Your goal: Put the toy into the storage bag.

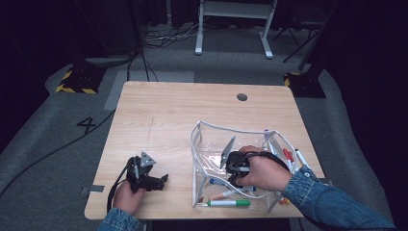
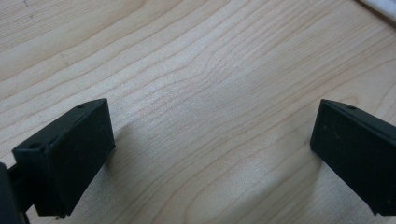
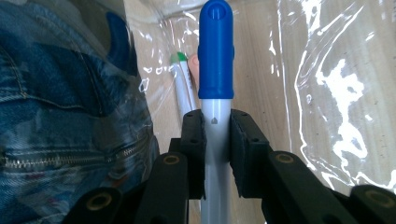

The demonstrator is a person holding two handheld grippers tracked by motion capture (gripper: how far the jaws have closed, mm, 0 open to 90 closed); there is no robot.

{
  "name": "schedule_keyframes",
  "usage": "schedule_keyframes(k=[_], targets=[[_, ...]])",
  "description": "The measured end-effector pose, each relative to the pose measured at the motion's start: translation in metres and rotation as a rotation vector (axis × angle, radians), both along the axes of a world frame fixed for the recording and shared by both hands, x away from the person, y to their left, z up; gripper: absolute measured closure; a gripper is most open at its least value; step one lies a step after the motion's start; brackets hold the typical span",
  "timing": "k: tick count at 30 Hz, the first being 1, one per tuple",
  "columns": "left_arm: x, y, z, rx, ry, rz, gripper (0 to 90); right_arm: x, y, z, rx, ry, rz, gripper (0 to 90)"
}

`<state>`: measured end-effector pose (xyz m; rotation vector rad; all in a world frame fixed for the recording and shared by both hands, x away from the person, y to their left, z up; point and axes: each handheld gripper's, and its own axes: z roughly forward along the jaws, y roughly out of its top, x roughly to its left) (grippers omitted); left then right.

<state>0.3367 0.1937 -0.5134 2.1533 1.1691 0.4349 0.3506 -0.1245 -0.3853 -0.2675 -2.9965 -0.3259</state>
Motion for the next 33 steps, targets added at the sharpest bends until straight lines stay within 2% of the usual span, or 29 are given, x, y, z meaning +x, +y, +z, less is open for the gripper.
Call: schedule_keyframes(k=[5, 12, 13, 15, 17, 18, 19, 22, 29, 33], targets=[[0.0, 0.0, 0.0, 0.0, -0.003, -0.001, 0.0, 0.0, 0.001, -0.007, -0.028, 0.02, 0.029, 77.1], [0.0, 0.0, 0.0, 0.001, 0.0, 0.0, 0.0, -0.001, 0.002, -0.012, -0.04, 0.035, 0.045, 76.6], [0.0, 0.0, 0.0, -0.002, -0.001, -0.001, 0.0, -0.002, 0.001, -0.012, -0.041, 0.041, 0.041, 74.0], [0.0, 0.0, 0.0, 0.0, 0.0, 0.0, 0.0, -0.002, 0.001, -0.014, -0.02, 0.074, -0.009, 62.7], [0.0, 0.0, 0.0, -0.001, -0.002, 0.0, 0.0, 0.0, 0.0, -0.013, 0.012, 0.038, -0.007, 53.1], [0.0, 0.0, 0.0, -0.002, -0.001, -0.001, 0.0, 0.001, -0.001, -0.01, 0.021, 0.014, -0.016, 51.6], [0.0, 0.0, 0.0, -0.002, -0.001, 0.0, 0.0, 0.002, -0.002, -0.007, 0.031, 0.009, -0.03, 50.7], [0.0, 0.0, 0.0, -0.002, -0.001, -0.001, 0.0, 0.005, -0.006, 0.006, 0.092, -0.033, -0.073, 47.4], [0.0, 0.0, 0.0, -0.002, -0.001, -0.001, 0.0, 0.015, -0.026, 0.047, 0.247, -0.143, -0.188, 46.1], [0.0, 0.0, 0.0, -0.002, -0.001, -0.001, 0.0, 0.022, -0.046, 0.071, 0.304, -0.202, -0.257, 47.1]])
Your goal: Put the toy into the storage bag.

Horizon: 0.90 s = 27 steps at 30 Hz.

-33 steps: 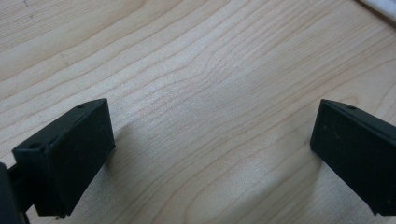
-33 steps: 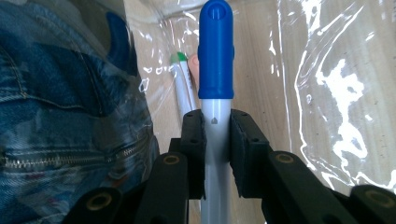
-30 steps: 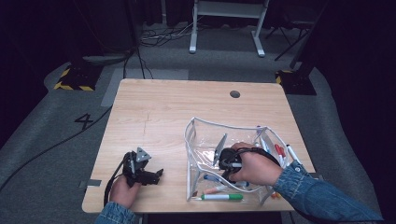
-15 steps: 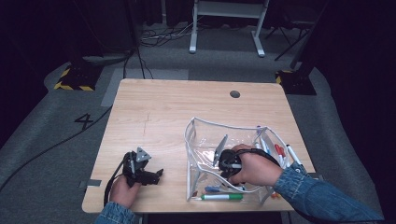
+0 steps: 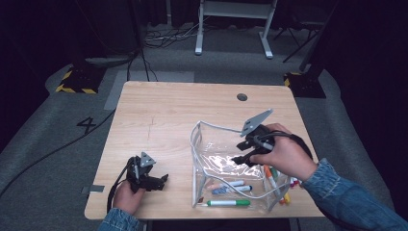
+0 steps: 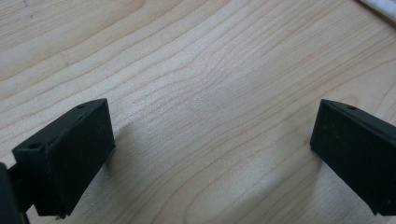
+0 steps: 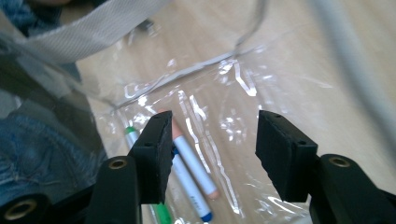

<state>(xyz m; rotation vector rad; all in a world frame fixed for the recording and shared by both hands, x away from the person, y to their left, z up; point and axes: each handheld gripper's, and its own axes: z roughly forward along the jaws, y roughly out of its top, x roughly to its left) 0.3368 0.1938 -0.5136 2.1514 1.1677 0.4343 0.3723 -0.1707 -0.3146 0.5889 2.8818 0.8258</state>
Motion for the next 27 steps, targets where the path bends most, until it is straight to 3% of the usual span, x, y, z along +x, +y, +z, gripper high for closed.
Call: schedule_keyframes(k=[8, 11, 14, 18, 22, 27], targets=[[0.0, 0.0, 0.0, 0.0, 0.0, 0.0, 0.0, 0.012, -0.054, 0.026, 0.066, -0.071, -0.167, 49.6], [0.0, 0.0, 0.0, 0.002, -0.002, 0.0, 0.0, 0.018, -0.077, 0.029, 0.093, -0.077, -0.241, 52.1], [0.0, 0.0, 0.0, 0.0, 0.001, 0.0, 0.0, 0.022, -0.099, 0.029, 0.162, -0.041, -0.301, 54.9], [0.0, 0.0, 0.0, 0.001, 0.0, 0.0, 0.0, 0.025, -0.127, 0.03, 0.185, -0.06, -0.373, 53.4], [0.0, 0.0, 0.0, 0.004, -0.001, -0.002, 0.0, 0.029, -0.152, 0.026, 0.147, -0.078, -0.458, 53.4], [0.0, 0.0, 0.0, 0.003, -0.001, 0.001, 0.0, 0.035, -0.183, 0.004, 0.115, -0.042, -0.563, 54.0]])
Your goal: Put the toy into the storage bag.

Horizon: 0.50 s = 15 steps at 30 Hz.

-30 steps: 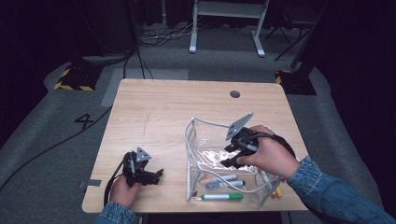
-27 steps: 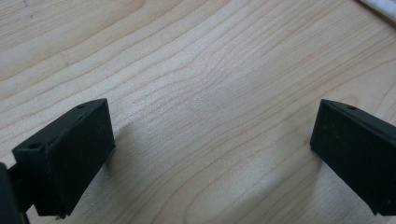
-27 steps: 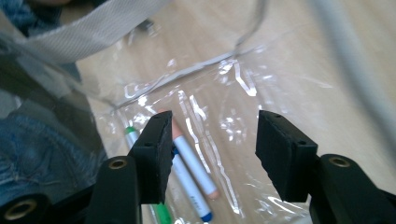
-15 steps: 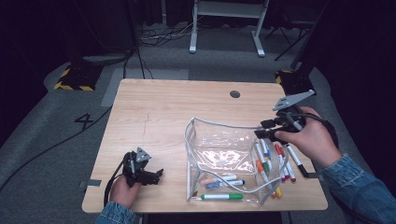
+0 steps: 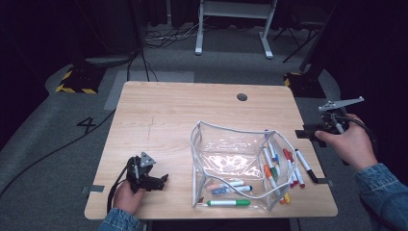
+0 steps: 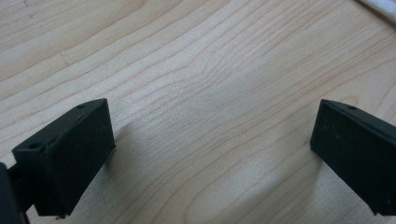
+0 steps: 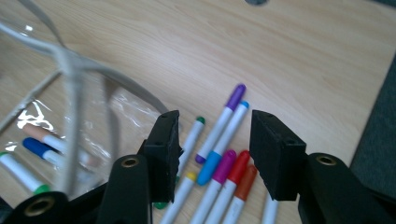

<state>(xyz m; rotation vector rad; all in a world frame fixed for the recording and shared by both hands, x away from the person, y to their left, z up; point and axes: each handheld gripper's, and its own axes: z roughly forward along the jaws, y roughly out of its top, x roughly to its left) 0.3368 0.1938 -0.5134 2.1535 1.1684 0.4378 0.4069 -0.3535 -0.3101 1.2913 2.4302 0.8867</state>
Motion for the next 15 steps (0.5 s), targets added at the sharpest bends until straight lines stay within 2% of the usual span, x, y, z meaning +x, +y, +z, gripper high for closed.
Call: schedule_keyframes(k=[8, 15], targets=[[0.0, 0.0, 0.0, -0.001, 0.001, -0.003, 0.0, 0.011, -0.035, -0.051, -0.083, 0.101, -0.102, 56.1], [0.0, 0.0, 0.0, -0.002, -0.001, -0.001, 0.0, 0.017, -0.048, -0.091, -0.139, 0.193, -0.142, 58.4]])
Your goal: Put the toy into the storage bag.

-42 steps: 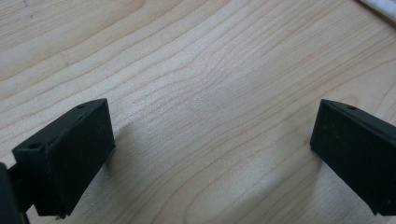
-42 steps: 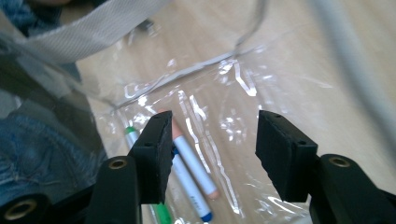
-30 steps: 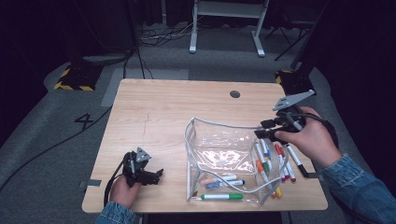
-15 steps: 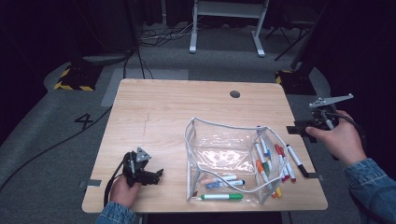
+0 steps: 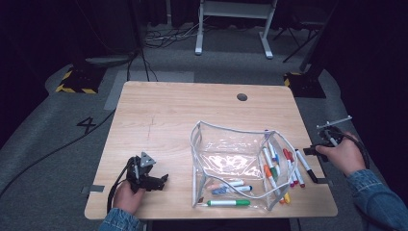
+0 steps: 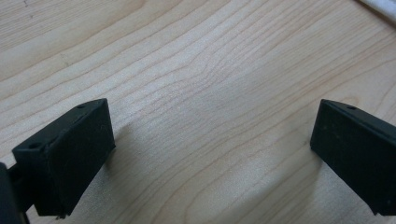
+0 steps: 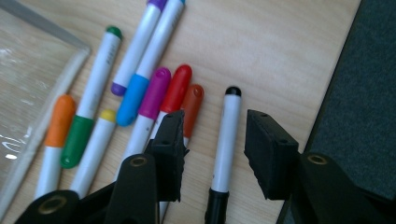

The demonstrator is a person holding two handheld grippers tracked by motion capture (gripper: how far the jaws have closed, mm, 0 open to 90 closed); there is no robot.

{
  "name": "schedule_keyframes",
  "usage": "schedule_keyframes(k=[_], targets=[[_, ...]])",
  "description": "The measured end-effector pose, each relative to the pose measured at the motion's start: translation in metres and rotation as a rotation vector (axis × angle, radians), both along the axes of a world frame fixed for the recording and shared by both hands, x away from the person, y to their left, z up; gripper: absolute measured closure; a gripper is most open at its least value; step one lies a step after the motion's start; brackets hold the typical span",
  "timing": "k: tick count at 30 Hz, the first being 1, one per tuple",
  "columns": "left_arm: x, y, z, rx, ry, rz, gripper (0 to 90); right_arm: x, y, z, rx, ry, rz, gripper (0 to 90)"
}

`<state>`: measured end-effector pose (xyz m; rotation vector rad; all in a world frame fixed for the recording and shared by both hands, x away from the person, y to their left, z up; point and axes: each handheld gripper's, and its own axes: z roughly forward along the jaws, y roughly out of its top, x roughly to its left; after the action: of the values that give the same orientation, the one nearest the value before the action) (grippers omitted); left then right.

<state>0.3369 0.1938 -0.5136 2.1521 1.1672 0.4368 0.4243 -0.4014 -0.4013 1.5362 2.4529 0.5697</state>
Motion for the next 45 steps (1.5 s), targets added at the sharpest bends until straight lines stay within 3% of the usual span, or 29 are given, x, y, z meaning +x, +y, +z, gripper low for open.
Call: schedule_keyframes(k=[7, 13, 22, 30, 33, 36, 45], targets=[[0.0, 0.0, 0.0, 0.002, 0.003, -0.001, 0.0, 0.003, -0.001, -0.033, -0.047, 0.083, -0.017, 59.7], [0.0, 0.0, 0.0, -0.002, 0.002, 0.0, 0.0, 0.008, -0.004, -0.05, -0.087, 0.118, -0.03, 61.6], [0.0, 0.0, 0.0, 0.001, 0.001, -0.002, 0.0, 0.012, 0.001, -0.064, -0.121, 0.182, -0.051, 73.8], [0.0, 0.0, 0.0, -0.002, 0.001, 0.0, 0.0, 0.014, 0.006, -0.063, -0.119, 0.206, -0.092, 77.2], [0.0, 0.0, 0.0, 0.0, 0.0, 0.0, 0.0, 0.014, 0.007, -0.055, -0.107, 0.194, -0.089, 77.2], [0.0, 0.0, 0.0, -0.001, 0.005, -0.001, 0.0, 0.015, 0.008, -0.04, -0.083, 0.151, -0.077, 77.2], [0.0, 0.0, 0.0, -0.002, 0.007, -0.001, 0.0, 0.009, 0.017, 0.017, -0.031, 0.053, -0.02, 77.2]])
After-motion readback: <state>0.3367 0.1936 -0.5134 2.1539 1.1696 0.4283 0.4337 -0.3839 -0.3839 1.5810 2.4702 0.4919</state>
